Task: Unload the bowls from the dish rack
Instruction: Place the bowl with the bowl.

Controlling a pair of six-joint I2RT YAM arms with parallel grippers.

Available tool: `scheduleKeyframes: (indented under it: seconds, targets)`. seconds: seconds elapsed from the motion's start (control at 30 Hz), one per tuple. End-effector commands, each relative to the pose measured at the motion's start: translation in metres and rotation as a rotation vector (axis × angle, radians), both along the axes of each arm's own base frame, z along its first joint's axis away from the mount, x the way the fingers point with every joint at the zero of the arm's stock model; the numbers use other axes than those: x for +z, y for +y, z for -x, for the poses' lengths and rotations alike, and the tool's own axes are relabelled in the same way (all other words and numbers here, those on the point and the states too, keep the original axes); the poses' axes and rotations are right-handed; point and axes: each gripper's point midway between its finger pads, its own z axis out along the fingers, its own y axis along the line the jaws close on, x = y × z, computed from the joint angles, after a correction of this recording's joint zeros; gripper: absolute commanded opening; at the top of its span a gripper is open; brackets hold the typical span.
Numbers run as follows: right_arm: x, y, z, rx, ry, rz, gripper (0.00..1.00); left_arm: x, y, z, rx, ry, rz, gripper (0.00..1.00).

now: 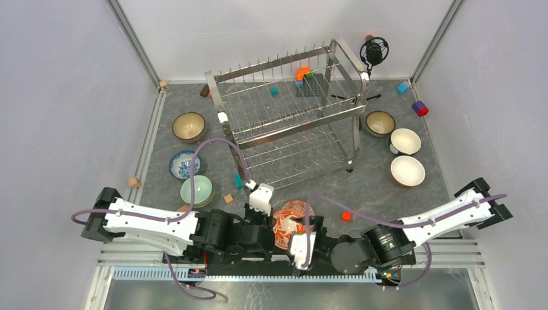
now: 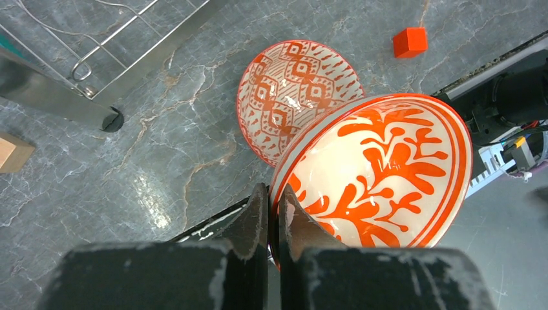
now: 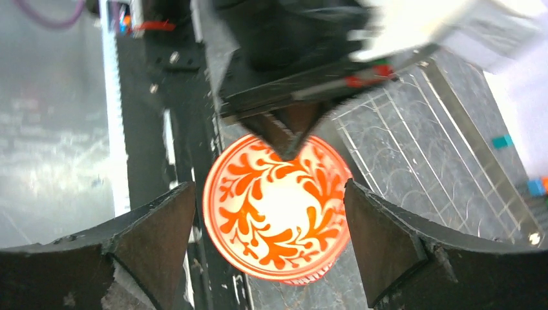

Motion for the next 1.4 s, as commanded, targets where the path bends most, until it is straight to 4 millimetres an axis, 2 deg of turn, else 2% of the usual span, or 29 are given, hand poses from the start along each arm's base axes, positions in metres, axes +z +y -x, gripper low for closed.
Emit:
scheduleKeyframes:
  seconds: [0.0,0.07,0.13,0.23,0.33,0.4,0.63,0.83,1.0,1.1,1.37]
  targets:
    - [0.073,-0.012,-0.031,-0.292,0.193,-0.336,0.9,0.018,0.001,-0.012,0.104,-0.018,0.132,0.02]
    - [0.087,-0.02,-0.047,-0.391,0.242,-0.415,0.91,0.017,0.004,-0.015,0.129,-0.016,0.145,0.02]
    - [0.09,-0.028,-0.07,-0.511,0.276,-0.449,0.9,0.016,0.005,-0.018,0.151,-0.014,0.154,0.02]
    - [0.077,-0.034,-0.113,-0.642,0.337,-0.443,0.87,0.016,0.003,-0.022,0.17,-0.014,0.157,0.02]
    - [0.059,-0.035,-0.133,-0.661,0.403,-0.439,0.82,0.015,0.0,-0.024,0.183,-0.014,0.144,0.02]
    - [0.049,-0.037,-0.137,-0.674,0.418,-0.417,0.77,0.013,-0.001,-0.026,0.196,-0.011,0.136,0.02]
    - [0.001,-0.046,-0.129,-0.687,0.457,-0.273,0.64,0.009,-0.003,-0.032,0.282,0.033,0.128,0.02]
    - [-0.025,-0.061,-0.125,-0.721,0.486,-0.23,0.49,0.007,-0.015,-0.027,0.352,0.123,0.156,0.02]
    - [-0.042,-0.067,-0.125,-0.75,0.492,-0.201,0.45,0.007,-0.03,-0.024,0.364,0.148,0.143,0.02]
    - [-0.05,-0.072,-0.126,-0.77,0.495,-0.205,0.41,0.006,-0.033,-0.026,0.384,0.151,0.129,0.02]
    - [-0.068,-0.079,-0.123,-0.785,0.505,-0.164,0.39,0.0,-0.036,-0.031,0.434,0.165,0.135,0.02]
